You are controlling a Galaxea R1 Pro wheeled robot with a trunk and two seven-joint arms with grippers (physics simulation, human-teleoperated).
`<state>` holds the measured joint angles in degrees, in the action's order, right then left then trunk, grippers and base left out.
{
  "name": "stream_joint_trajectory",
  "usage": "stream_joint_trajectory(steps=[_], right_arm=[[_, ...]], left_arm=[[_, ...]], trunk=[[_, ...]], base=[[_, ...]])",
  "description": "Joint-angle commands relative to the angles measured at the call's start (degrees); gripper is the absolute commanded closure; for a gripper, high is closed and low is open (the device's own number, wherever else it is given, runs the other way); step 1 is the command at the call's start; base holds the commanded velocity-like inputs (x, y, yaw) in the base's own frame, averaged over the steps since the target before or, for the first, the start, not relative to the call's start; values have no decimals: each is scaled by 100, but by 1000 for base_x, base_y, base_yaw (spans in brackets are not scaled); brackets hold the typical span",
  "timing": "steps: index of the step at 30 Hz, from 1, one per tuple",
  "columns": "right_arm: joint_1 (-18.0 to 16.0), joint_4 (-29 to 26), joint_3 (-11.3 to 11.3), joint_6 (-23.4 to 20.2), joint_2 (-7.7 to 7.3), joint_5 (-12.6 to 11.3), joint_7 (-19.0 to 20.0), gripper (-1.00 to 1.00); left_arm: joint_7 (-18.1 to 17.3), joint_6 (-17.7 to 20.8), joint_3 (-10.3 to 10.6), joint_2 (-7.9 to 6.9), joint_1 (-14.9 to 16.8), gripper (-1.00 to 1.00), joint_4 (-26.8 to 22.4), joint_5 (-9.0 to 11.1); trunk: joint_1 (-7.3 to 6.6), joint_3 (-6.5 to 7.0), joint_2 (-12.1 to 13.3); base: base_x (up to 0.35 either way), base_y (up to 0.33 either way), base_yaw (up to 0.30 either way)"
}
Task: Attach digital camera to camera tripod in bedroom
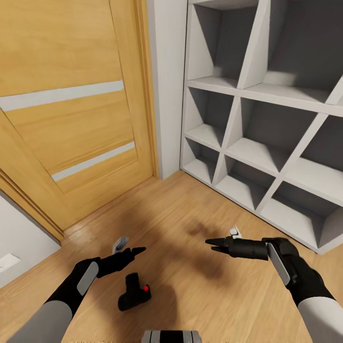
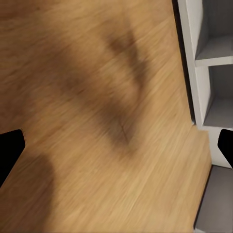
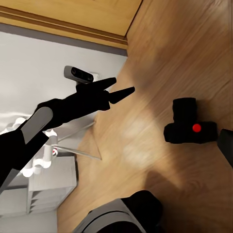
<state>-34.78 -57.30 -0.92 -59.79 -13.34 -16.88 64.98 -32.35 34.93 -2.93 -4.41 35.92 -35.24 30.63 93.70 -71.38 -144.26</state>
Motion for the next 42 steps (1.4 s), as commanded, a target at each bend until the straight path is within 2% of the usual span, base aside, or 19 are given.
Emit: stream_joint_trajectory(steps=[1, 42], right_arm=[[-3, 0, -4, -21, 0, 9, 24, -100], [-1, -20, -5, -21, -2, 5, 25, -100]], left_arm=[[-8, 41, -15, 2, 2, -100, -1, 22], [-30, 49, -15, 3, 2, -100, -62, 13]], trunk=[[1, -27, -3], [107, -935, -58]], base=[[0, 0, 0], [0, 0, 0]])
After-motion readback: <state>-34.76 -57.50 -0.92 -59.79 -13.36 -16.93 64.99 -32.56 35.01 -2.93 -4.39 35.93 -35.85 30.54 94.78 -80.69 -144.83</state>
